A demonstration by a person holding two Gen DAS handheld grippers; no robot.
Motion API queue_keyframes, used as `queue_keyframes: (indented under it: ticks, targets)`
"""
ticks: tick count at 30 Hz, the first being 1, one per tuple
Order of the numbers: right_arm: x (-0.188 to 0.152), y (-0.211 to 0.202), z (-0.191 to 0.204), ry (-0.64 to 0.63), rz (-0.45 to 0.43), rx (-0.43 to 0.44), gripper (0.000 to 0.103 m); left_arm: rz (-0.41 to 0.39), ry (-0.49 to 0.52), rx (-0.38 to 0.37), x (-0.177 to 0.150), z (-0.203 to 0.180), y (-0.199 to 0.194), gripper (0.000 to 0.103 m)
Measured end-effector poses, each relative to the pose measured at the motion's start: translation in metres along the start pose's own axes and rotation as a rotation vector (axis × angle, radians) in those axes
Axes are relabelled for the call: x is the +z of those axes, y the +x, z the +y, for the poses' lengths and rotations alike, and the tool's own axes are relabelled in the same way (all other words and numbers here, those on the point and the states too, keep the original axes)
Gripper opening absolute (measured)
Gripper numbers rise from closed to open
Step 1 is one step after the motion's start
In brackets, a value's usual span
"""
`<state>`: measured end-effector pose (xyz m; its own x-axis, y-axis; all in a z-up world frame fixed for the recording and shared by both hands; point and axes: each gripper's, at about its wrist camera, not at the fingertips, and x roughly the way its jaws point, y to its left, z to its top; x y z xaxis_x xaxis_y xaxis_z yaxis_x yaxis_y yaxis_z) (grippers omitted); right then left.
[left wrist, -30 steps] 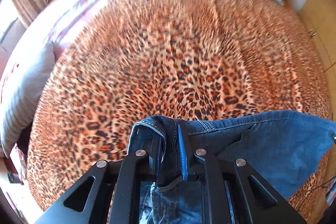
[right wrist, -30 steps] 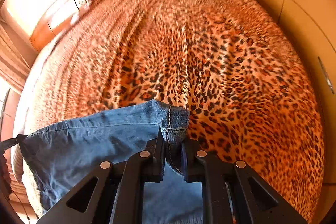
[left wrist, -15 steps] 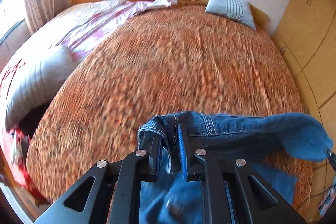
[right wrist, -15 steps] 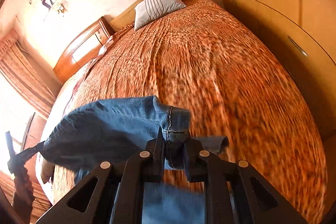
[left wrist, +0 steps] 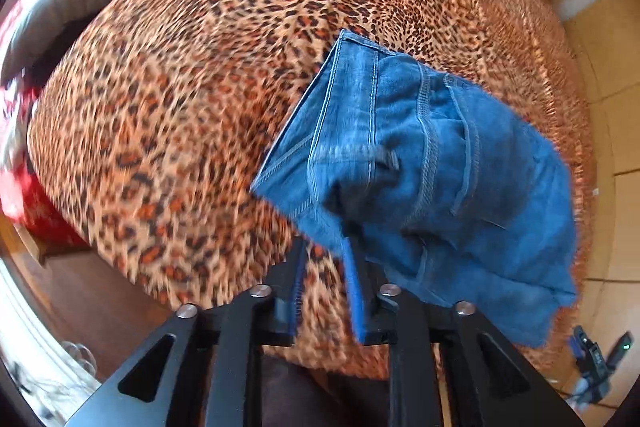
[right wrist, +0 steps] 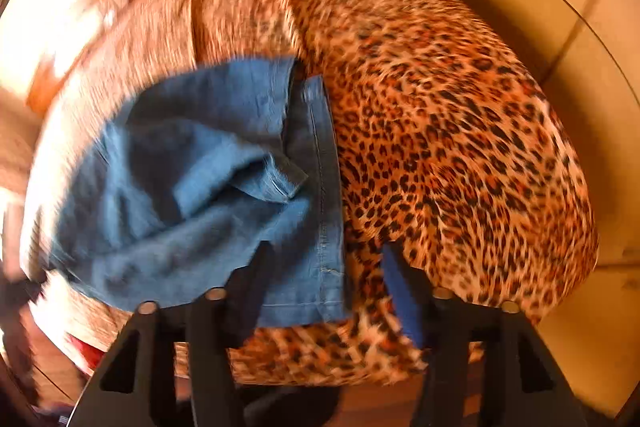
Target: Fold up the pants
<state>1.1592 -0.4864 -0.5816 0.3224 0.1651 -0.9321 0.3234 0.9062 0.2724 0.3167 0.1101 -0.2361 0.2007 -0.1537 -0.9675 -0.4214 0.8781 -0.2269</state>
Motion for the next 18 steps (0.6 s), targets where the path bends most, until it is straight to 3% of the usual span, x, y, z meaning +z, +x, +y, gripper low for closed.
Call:
queue_keyframes:
  ticks: [1,3,7,8,10,13,15,16,17,18]
  targets:
    - [0.000,-0.004,-0.004,0.056,-0.010,0.065,0.074,-0.008,-0.055,-0.040,-0.005,0.008,-0.008,0.040]
    - [0.003,0.002,-0.005,0.161,-0.006,0.192,0.079,-0.020,-0.126,-0.091,0.002,0.008,-0.016,0.049]
    - [0.013,0.044,0.011,0.331,0.057,0.374,0.079,0.019,-0.242,-0.180,0.011,0.001,0.003,0.051]
    - [0.015,0.057,0.014,0.395,0.073,0.410,0.079,0.029,-0.253,-0.171,0.012,-0.003,0.009,0.051]
    - [0.020,0.072,0.016,0.457,0.084,0.426,0.079,0.044,-0.260,-0.152,0.016,-0.007,0.024,0.051]
    - [0.031,0.086,0.013,0.556,0.078,0.382,0.079,0.063,-0.303,-0.130,0.020,-0.010,0.043,0.051]
    - [0.035,0.091,0.008,0.615,0.063,0.383,0.078,0.040,-0.293,-0.093,0.030,-0.016,0.051,0.044]
    - [0.039,0.095,0.008,0.620,0.059,0.376,0.074,0.036,-0.257,-0.052,0.037,-0.022,0.055,0.024]
    - [0.042,0.097,0.007,0.618,0.061,0.350,0.055,0.051,-0.217,-0.050,0.046,-0.030,0.059,0.011]
    - [0.045,0.098,0.005,0.617,0.057,0.337,0.027,0.068,-0.200,-0.061,0.048,-0.034,0.060,0.006]
